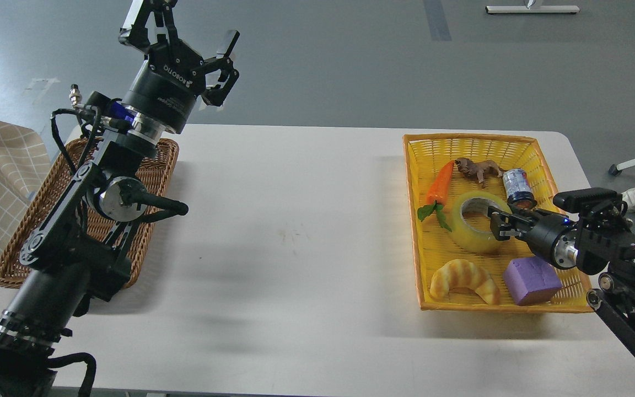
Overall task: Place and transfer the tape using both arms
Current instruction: 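Grasp the yellow tape roll with the right gripper, then lift the tape roll out of the tray and carry it toward the table center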
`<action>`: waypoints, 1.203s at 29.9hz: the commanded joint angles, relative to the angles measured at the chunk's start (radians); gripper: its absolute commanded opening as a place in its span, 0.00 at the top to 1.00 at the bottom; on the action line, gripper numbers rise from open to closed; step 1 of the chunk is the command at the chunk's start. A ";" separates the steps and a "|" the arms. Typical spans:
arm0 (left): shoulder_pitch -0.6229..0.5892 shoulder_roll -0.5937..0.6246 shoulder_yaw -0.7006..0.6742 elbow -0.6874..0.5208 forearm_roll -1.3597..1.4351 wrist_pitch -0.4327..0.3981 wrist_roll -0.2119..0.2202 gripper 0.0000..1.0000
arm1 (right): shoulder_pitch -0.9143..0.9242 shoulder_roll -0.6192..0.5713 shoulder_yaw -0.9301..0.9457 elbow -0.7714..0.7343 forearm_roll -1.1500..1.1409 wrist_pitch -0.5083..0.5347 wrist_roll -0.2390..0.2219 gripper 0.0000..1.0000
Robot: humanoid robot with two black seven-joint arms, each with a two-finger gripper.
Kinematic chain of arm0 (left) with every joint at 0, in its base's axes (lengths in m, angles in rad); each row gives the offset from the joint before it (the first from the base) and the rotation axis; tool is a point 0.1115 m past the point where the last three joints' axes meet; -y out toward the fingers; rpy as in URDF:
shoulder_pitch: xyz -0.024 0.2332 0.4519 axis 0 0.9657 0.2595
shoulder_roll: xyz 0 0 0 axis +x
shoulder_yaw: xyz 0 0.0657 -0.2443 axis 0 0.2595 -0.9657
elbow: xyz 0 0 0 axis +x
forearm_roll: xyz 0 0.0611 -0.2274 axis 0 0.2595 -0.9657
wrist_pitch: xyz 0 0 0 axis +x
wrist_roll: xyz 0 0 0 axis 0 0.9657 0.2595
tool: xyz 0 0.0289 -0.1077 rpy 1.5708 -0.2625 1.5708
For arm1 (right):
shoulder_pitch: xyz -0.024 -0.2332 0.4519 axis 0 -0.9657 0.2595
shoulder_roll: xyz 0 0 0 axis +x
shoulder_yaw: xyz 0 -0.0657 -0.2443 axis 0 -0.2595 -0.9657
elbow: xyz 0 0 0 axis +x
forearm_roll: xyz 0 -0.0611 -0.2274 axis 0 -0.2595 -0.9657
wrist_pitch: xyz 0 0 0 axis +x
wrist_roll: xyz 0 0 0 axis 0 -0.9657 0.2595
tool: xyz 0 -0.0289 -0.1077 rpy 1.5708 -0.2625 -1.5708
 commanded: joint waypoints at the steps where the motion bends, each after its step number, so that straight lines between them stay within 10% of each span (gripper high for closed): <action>1: 0.000 0.003 0.000 0.000 0.000 0.000 -0.001 0.02 | -0.004 -0.003 0.000 0.003 0.000 0.001 -0.001 0.68; 22: 0.001 0.006 0.002 0.000 0.000 -0.002 0.001 0.02 | 0.006 -0.143 0.011 0.128 0.000 0.064 0.059 0.88; 36: 0.001 0.004 0.002 0.000 0.002 0.001 0.002 0.02 | 0.325 -0.088 -0.057 0.148 0.000 0.162 0.056 0.88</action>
